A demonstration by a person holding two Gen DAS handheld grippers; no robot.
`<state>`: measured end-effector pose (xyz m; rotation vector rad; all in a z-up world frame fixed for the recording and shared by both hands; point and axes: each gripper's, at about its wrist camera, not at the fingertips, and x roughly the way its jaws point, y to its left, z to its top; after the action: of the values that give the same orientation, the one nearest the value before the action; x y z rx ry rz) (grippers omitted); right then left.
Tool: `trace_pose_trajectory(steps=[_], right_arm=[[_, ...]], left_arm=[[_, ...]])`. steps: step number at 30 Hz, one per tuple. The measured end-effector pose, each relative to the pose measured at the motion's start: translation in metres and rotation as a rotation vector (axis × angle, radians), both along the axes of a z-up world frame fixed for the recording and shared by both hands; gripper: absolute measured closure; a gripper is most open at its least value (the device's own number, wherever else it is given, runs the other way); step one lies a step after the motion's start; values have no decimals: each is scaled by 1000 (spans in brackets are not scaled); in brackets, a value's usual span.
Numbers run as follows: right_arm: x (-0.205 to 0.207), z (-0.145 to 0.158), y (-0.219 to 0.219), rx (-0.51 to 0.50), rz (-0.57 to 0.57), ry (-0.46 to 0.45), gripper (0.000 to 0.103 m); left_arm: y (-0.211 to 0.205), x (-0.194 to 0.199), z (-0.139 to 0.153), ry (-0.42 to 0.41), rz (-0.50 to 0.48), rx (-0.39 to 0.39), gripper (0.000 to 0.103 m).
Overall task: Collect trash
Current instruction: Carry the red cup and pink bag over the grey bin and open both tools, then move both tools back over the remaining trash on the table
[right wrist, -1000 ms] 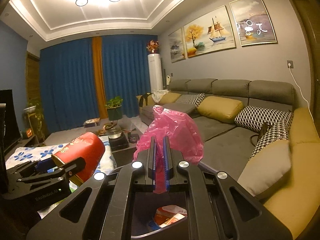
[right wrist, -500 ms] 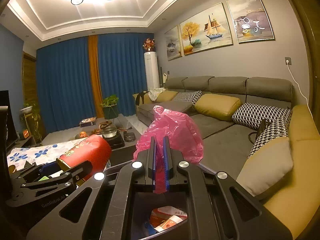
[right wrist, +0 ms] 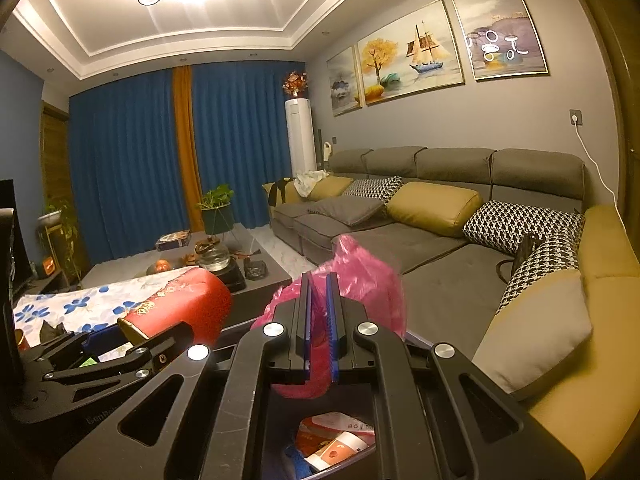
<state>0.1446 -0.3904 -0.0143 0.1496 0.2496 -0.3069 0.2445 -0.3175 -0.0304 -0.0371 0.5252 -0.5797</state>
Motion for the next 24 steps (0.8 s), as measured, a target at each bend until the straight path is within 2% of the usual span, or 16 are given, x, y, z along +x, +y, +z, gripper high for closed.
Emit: trace_pose_trajectory(steps=[2, 3, 4, 5, 8, 10, 13, 15, 19, 24], right_arm=[[1, 0, -2, 0, -7, -1, 86], [1, -1, -2, 0, -7, -2, 78], [0, -1, -3, 2, -13, -5, 69], [-1, 0, -4, 4, -19, -10, 66], [-6, 2, -7, 4, -30, -20, 62], [-9, 4, -8, 4, -37, -27, 53], [-16, 6, -6, -1, -44, -32, 47], [-19, 7, -5, 5, -45, -34, 36], [-24, 8, 4, 3, -38, -35, 23], [-27, 8, 21, -4, 5, -26, 20]], left_arm=[[-1, 2, -2, 6, -7, 1, 32], [-3, 3, -4, 11, -10, 8, 31], [-4, 3, -6, 16, -13, 14, 26], [-2, 5, -7, 20, -11, 14, 21], [5, 8, -10, 34, 16, 10, 18], [10, 9, -9, 37, 37, 4, 15], [25, 5, -7, 27, 84, -9, 9], [36, 2, -5, 20, 120, -3, 9], [61, -9, -3, 1, 198, 17, 8], [104, -25, -3, -7, 323, 38, 8]])
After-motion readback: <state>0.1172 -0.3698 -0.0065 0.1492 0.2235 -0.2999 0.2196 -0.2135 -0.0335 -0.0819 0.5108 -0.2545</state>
